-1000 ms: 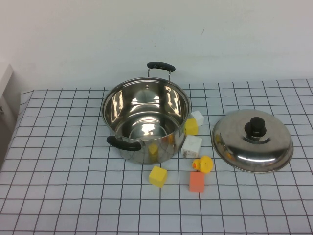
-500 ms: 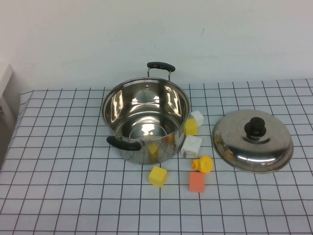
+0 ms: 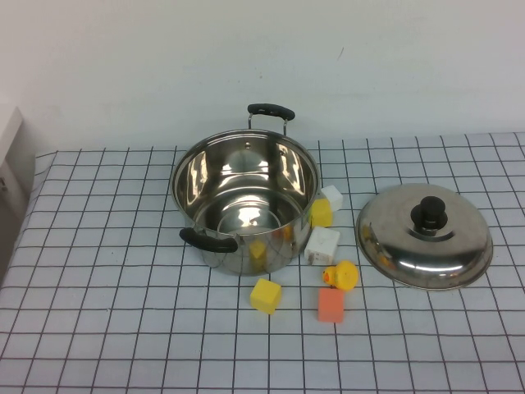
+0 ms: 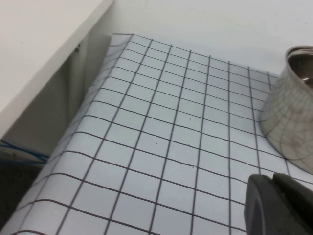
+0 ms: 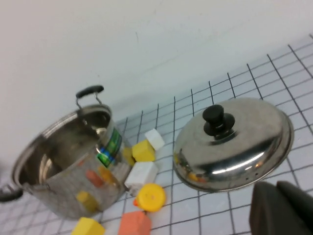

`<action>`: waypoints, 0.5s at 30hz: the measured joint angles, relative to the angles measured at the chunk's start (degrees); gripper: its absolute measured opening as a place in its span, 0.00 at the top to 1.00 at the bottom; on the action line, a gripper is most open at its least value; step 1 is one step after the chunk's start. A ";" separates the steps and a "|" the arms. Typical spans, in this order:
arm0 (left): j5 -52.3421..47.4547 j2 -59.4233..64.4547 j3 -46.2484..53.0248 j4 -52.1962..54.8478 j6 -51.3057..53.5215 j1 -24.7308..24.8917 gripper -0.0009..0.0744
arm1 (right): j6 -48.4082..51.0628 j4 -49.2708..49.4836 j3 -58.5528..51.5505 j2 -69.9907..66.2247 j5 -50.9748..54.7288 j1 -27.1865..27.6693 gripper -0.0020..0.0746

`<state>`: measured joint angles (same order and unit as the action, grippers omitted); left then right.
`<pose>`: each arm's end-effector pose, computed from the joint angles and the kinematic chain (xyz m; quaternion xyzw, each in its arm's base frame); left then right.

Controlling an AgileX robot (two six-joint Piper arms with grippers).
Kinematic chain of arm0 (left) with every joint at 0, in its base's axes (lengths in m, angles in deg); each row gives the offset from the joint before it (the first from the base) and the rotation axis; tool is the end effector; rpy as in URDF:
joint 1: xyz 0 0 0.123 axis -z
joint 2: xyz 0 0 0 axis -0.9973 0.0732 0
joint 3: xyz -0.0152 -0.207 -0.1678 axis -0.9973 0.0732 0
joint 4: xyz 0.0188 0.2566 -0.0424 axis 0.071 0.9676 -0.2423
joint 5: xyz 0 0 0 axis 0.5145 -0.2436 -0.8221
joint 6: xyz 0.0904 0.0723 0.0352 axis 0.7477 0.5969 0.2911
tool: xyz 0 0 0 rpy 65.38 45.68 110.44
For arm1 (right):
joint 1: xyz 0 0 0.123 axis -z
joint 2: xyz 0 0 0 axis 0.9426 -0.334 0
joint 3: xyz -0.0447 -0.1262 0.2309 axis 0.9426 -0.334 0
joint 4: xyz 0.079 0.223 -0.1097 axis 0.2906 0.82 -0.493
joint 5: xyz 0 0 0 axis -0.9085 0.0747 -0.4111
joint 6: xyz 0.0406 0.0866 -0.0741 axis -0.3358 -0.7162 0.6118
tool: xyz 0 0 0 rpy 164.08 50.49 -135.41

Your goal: Cover the pot

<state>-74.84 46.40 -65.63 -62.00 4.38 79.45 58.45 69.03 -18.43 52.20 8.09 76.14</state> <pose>0.1094 0.0095 0.1737 -0.1529 0.7711 -0.0670 0.6145 0.1120 0.0129 0.1801 0.1392 0.7476 0.1831 0.6230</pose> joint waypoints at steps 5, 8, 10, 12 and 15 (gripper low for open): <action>0.00 0.00 0.00 1.26 0.00 0.00 0.99 | 13.21 -0.01 6.96 -2.35 2.99 0.00 0.98; 0.00 0.00 0.00 1.36 0.00 0.00 0.99 | 21.92 -0.01 13.42 -8.73 3.75 0.00 0.98; 0.03 0.00 0.00 1.36 0.00 0.00 0.99 | 28.63 -0.01 18.43 -14.82 4.76 0.00 0.98; 0.03 0.00 0.00 1.03 0.00 0.00 0.99 | 34.19 -0.01 22.95 -21.76 6.43 0.00 0.98; 0.13 0.00 0.00 -1.17 0.00 0.00 0.99 | 40.35 -0.50 30.83 -32.34 11.31 0.00 0.98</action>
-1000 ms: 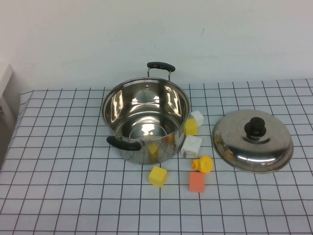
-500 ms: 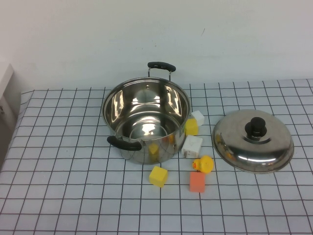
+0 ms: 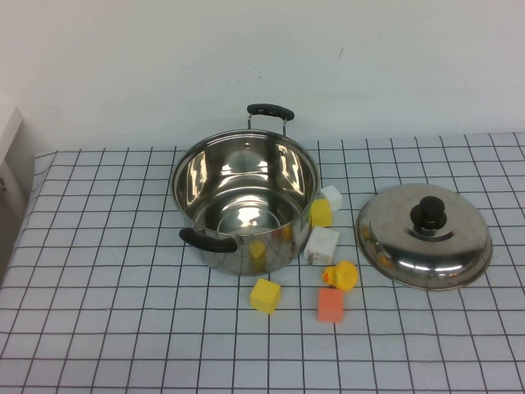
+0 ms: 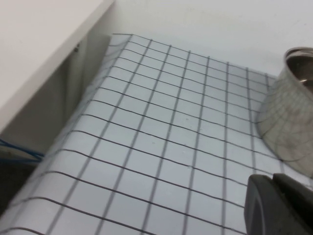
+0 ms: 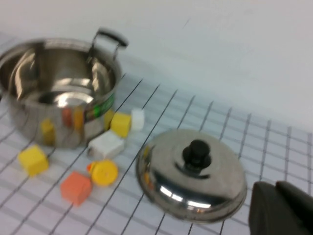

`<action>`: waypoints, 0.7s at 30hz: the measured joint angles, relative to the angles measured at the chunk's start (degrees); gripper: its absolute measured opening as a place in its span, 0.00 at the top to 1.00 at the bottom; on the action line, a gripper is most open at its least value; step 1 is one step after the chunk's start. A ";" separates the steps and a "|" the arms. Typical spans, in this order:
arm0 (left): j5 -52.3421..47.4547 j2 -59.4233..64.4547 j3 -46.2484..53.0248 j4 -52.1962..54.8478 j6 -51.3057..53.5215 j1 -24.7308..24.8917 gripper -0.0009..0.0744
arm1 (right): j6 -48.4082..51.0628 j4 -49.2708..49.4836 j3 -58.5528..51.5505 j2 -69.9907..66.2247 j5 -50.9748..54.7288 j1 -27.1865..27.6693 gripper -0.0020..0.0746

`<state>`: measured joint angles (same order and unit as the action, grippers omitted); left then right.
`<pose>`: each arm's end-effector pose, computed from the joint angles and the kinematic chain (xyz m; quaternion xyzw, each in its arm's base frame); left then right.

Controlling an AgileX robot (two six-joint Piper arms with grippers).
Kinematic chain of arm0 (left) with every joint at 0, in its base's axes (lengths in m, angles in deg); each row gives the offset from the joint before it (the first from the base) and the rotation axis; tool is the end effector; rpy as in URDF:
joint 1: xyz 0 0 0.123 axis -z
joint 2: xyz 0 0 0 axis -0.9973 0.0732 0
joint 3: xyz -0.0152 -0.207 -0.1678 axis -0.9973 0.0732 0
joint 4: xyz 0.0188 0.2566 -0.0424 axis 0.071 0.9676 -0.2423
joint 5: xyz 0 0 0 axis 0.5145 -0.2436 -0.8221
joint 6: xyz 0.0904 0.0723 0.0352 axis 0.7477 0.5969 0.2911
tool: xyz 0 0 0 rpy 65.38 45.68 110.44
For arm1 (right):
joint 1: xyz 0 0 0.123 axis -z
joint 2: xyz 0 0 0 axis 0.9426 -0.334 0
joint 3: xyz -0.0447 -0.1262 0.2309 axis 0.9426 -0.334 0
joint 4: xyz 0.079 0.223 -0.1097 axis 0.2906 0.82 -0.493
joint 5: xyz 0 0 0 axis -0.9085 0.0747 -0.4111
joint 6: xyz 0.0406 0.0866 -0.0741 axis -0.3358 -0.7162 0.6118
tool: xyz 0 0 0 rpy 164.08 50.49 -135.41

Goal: Cover the pot
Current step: Pick up the pot lid

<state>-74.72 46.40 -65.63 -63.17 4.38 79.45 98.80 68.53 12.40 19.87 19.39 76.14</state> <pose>0.1095 0.0087 0.1740 -0.1583 0.7691 -0.0756 0.6145 0.1651 0.0217 0.2888 -0.1777 0.7944 0.0101 0.5808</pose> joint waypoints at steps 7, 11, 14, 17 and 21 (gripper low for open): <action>0.00 0.00 0.00 -3.48 0.00 0.00 0.99 | 11.65 -1.27 17.50 -24.48 10.89 0.00 0.98; 0.00 0.00 0.00 -3.64 -0.12 0.00 0.99 | 13.51 -2.65 26.94 -35.57 15.24 -0.21 0.98; 0.00 0.00 0.00 -3.64 -0.12 0.00 0.99 | 13.75 -5.61 33.85 -43.77 17.76 -2.26 0.98; 0.00 0.00 0.00 -3.73 -0.12 0.00 0.99 | 11.53 -10.58 40.80 -50.71 19.14 -5.23 0.98; 0.00 0.00 0.00 -3.77 -0.12 0.00 0.99 | 6.78 -17.00 49.14 -59.27 19.63 -9.04 0.98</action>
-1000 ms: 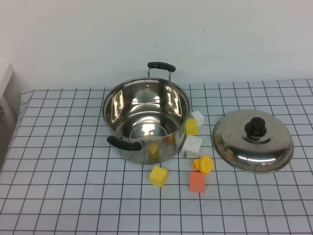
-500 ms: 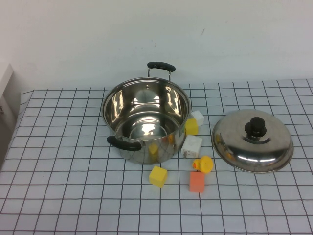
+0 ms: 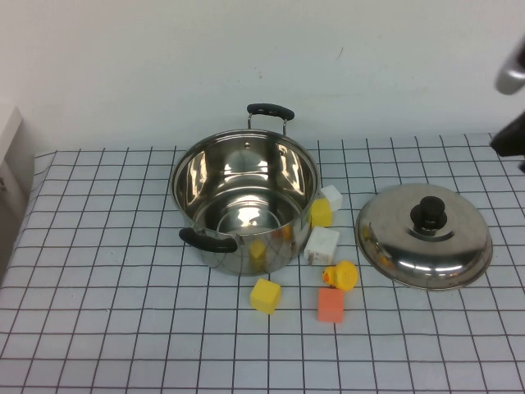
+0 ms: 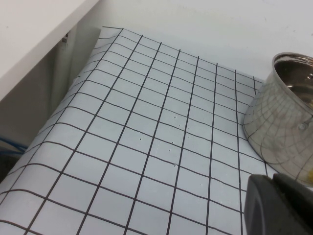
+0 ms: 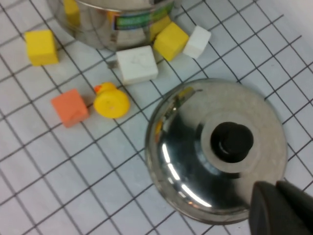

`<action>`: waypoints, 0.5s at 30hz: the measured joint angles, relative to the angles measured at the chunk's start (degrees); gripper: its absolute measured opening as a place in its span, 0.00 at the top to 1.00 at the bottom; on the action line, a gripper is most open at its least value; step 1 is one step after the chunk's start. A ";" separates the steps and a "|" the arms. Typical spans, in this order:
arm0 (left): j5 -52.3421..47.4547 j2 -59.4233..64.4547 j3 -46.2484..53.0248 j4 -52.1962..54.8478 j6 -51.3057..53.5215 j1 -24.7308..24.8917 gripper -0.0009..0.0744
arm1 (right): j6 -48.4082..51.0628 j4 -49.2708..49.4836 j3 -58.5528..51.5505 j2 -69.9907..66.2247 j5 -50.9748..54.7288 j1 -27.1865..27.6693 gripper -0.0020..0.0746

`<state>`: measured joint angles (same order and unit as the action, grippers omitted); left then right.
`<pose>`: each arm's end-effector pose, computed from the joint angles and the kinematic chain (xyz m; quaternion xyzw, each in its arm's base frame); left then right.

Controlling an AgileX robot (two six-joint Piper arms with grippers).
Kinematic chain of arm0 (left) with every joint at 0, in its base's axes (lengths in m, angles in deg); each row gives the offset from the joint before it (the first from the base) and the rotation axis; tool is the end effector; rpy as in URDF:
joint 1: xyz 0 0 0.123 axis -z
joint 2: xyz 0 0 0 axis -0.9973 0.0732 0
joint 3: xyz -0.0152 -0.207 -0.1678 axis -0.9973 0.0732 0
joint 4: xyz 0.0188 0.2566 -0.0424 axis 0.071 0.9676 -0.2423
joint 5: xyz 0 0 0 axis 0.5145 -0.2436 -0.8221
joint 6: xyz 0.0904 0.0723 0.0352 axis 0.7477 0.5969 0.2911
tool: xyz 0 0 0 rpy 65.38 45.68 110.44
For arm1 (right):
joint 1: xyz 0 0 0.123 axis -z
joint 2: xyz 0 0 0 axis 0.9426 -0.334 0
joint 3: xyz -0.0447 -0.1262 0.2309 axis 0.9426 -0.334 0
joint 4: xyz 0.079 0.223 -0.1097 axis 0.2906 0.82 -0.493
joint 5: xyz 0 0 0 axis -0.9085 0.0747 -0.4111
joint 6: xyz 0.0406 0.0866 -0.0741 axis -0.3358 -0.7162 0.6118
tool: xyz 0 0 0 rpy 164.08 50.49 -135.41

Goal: Cover the pot
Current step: Pick up the pot lid

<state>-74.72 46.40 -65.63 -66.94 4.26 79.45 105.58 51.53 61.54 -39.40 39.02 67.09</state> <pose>0.1098 0.0062 0.1743 -0.1764 0.7643 -0.1036 0.6115 0.3696 0.0579 0.2812 -0.4317 0.8349 0.0211 0.3408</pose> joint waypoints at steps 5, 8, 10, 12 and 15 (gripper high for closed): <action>0.00 0.00 0.00 0.00 0.00 0.00 0.99 | -8.42 -6.15 9.58 -10.55 0.05 -3.07 0.98; 0.00 0.00 0.00 0.00 0.00 0.00 0.99 | -14.59 -6.66 14.27 -15.65 0.68 -3.70 0.97; 0.00 0.00 0.00 0.00 0.00 0.00 0.99 | -18.65 -6.66 17.81 -19.61 2.97 -3.70 0.92; 0.00 0.00 0.00 -0.09 0.00 0.00 0.99 | -21.03 -6.66 21.14 -23.26 6.45 -3.70 0.82; 0.00 0.00 0.00 -0.09 0.00 0.00 0.99 | -22.39 -6.89 25.98 -29.17 11.63 -3.70 0.59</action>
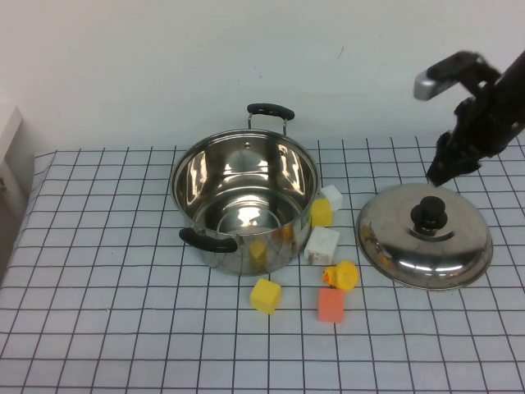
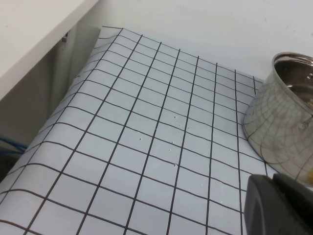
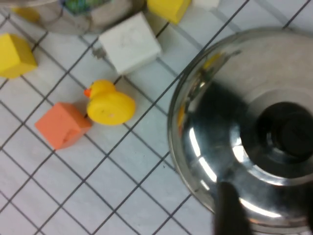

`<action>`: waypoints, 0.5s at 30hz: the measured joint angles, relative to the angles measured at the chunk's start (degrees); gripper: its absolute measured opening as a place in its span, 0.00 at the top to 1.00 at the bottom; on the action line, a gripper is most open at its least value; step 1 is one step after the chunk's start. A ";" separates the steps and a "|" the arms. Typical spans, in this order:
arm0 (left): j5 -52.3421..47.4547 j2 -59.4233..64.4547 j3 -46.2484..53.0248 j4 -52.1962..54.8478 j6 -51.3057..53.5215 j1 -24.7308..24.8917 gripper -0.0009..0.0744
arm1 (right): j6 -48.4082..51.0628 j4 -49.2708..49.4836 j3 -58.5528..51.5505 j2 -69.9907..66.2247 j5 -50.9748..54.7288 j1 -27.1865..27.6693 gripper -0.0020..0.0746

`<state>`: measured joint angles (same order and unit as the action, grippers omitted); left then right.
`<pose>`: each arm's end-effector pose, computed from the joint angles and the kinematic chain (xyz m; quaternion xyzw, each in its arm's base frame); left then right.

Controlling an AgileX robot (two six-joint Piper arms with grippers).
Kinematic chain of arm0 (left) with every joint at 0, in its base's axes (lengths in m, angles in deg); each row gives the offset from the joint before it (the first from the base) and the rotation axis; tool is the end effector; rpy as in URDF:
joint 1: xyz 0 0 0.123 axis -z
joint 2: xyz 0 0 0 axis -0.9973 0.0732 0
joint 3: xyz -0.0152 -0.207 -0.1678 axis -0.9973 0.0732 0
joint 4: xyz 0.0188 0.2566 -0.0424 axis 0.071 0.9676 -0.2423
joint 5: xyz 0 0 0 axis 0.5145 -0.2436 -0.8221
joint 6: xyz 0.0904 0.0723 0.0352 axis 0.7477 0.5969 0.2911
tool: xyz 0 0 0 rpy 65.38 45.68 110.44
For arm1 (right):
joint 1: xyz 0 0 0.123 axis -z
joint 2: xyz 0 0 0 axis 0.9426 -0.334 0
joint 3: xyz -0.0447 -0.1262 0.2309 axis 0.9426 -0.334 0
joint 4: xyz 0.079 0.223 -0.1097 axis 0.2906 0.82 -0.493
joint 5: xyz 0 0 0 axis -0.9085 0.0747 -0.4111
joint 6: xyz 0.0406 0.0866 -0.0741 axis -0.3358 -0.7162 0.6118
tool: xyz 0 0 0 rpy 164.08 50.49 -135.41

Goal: Cover the pot
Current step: Pick up the pot lid

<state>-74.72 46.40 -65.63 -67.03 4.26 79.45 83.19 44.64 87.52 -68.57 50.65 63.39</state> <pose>0.1098 0.0061 0.1743 -0.1768 0.7642 -0.1043 0.6114 0.4590 0.0871 0.1951 -0.3375 0.9168 0.0830 0.1968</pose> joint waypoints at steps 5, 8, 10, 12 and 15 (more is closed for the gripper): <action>0.00 0.00 0.00 0.00 0.00 0.00 0.99 | -2.39 -2.37 8.26 -8.08 4.27 -0.12 0.31; 0.00 0.00 0.00 0.00 0.00 0.00 0.99 | -6.27 -7.15 13.38 -12.20 4.69 -0.22 0.28; 0.00 0.00 0.00 0.00 0.00 0.00 0.99 | -7.38 -9.61 15.90 -14.28 4.90 -0.22 0.27; 0.00 0.00 0.00 0.00 0.00 0.00 0.99 | -7.89 -10.80 18.19 -15.81 4.90 -0.22 0.27; 0.00 0.00 0.00 0.00 0.00 0.00 0.99 | -8.16 -11.03 20.14 -17.78 4.90 -0.22 0.27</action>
<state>-74.72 46.40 -65.63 -67.03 4.26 79.45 75.04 33.60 107.66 -86.34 55.56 63.17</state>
